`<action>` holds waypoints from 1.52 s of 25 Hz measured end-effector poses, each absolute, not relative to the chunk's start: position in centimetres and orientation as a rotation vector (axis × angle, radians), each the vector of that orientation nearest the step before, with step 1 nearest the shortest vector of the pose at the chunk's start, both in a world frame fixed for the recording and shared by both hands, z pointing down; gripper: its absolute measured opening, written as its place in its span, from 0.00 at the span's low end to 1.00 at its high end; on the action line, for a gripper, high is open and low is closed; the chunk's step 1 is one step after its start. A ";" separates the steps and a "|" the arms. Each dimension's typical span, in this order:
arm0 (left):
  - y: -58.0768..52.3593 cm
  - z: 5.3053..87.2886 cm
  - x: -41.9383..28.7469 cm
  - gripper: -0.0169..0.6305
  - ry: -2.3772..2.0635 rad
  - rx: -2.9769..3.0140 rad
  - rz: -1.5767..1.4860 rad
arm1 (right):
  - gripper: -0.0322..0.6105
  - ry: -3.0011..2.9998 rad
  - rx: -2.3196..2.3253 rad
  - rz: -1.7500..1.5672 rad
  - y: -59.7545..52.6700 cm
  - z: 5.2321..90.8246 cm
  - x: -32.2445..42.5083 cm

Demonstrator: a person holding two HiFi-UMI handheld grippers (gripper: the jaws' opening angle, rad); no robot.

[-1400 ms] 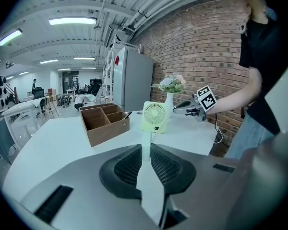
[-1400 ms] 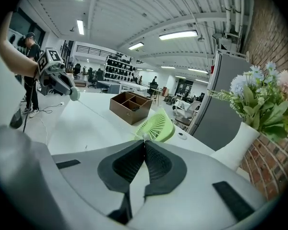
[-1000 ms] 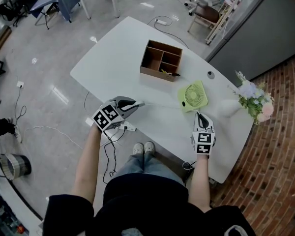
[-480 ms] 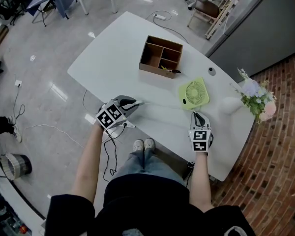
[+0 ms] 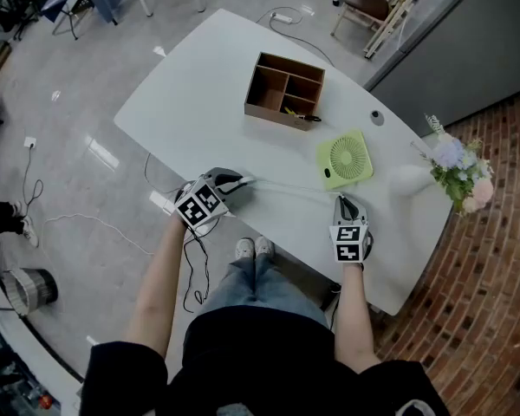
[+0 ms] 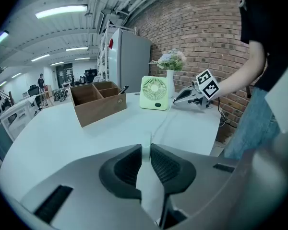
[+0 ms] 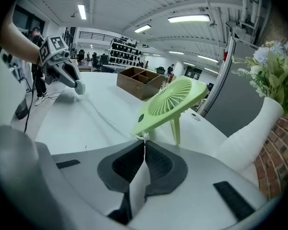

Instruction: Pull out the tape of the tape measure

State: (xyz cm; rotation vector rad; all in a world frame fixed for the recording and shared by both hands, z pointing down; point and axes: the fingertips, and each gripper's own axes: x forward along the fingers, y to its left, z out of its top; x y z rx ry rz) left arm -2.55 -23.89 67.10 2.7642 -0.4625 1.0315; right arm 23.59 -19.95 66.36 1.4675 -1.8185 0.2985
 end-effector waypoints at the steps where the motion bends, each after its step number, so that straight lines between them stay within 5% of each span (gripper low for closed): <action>1: -23.9 67.3 -2.6 0.14 -0.463 2.758 1.036 | 0.06 -1.819 1.455 0.292 -20.1 66.5 23.5; 21: -23.7 67.9 -1.2 0.14 -0.401 2.775 1.129 | 0.09 -1.791 1.463 0.392 -19.5 68.4 24.1; 38: -23.9 67.5 -0.6 0.25 -0.420 2.753 1.073 | 0.25 -1.842 1.524 0.449 -19.3 67.5 24.4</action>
